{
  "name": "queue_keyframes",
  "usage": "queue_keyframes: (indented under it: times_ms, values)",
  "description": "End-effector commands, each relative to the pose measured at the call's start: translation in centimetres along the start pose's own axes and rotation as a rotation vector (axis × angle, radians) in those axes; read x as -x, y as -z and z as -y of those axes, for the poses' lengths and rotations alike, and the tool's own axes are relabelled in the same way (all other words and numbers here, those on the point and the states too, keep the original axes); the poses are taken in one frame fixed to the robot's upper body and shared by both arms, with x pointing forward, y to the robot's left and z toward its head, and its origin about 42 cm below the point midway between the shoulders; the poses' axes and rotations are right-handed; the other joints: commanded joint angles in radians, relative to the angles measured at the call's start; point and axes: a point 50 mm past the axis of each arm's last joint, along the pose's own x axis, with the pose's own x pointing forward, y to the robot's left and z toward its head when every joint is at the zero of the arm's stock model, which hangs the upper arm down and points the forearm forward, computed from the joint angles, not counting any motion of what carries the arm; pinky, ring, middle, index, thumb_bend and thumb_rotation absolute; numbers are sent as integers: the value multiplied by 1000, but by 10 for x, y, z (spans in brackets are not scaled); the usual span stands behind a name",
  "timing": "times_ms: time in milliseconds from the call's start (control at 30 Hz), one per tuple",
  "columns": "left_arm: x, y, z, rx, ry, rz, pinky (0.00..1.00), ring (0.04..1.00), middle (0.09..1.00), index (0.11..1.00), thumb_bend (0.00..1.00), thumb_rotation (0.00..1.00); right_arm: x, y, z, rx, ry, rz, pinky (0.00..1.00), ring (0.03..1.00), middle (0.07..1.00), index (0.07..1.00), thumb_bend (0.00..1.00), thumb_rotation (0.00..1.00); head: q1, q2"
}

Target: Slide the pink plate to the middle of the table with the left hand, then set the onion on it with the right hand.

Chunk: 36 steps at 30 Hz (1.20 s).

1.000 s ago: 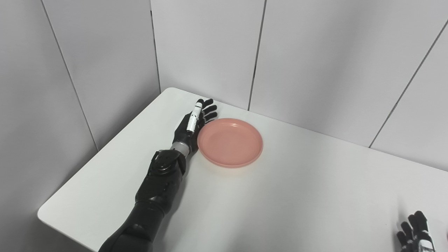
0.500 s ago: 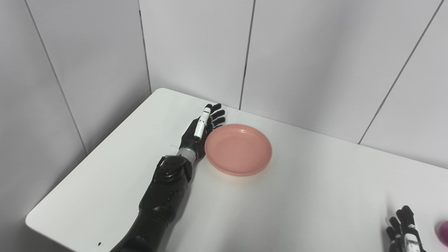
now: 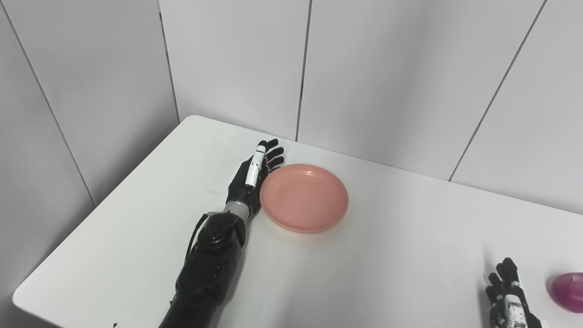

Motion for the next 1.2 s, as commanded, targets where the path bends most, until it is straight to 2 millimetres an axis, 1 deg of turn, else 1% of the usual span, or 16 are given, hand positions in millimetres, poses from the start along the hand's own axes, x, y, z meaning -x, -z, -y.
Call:
queue_keyframes:
  times_ms: [0, 167, 300, 533, 767, 1067, 1167]
  values:
    - [1, -6, 8, 9, 17, -3, 866, 881, 876, 853, 414, 1000, 2, -7, -5, -8, -12, 25, 1000, 1000, 1000, 1000, 20, 1000, -9, 5]
    - [7, -6, 18, 1, 34, 4, 856, 848, 867, 851, 393, 1000, 3, -6, -7, -8, -4, 28, 1000, 1000, 1000, 1000, 25, 1000, -21, 12]
    - [12, -6, 24, -24, 55, 16, 872, 876, 878, 853, 396, 1000, 4, -4, -9, -1, -2, 35, 1000, 1000, 1000, 1000, 23, 1000, -41, 22]
    - [21, -7, 37, -23, 90, 19, 869, 888, 886, 861, 407, 1000, 3, 1, -9, 5, -8, 37, 1000, 1000, 1000, 1000, 66, 1000, -79, 42]
    - [28, -6, 50, -15, 115, 29, 860, 885, 884, 854, 401, 1000, 2, 4, -10, 4, -6, 39, 1000, 1000, 1000, 1000, 103, 1000, -103, 55]
    - [35, -2, 64, -10, 121, 27, 855, 870, 873, 849, 422, 1000, 0, 8, -12, 0, -4, 41, 1000, 1000, 1000, 1000, 147, 1000, -147, 78]
    - [39, -1, 68, -5, 133, 29, 863, 878, 880, 856, 436, 1000, -1, 8, -13, -12, -3, 39, 1000, 1000, 1000, 1000, 179, 1000, -160, 85]
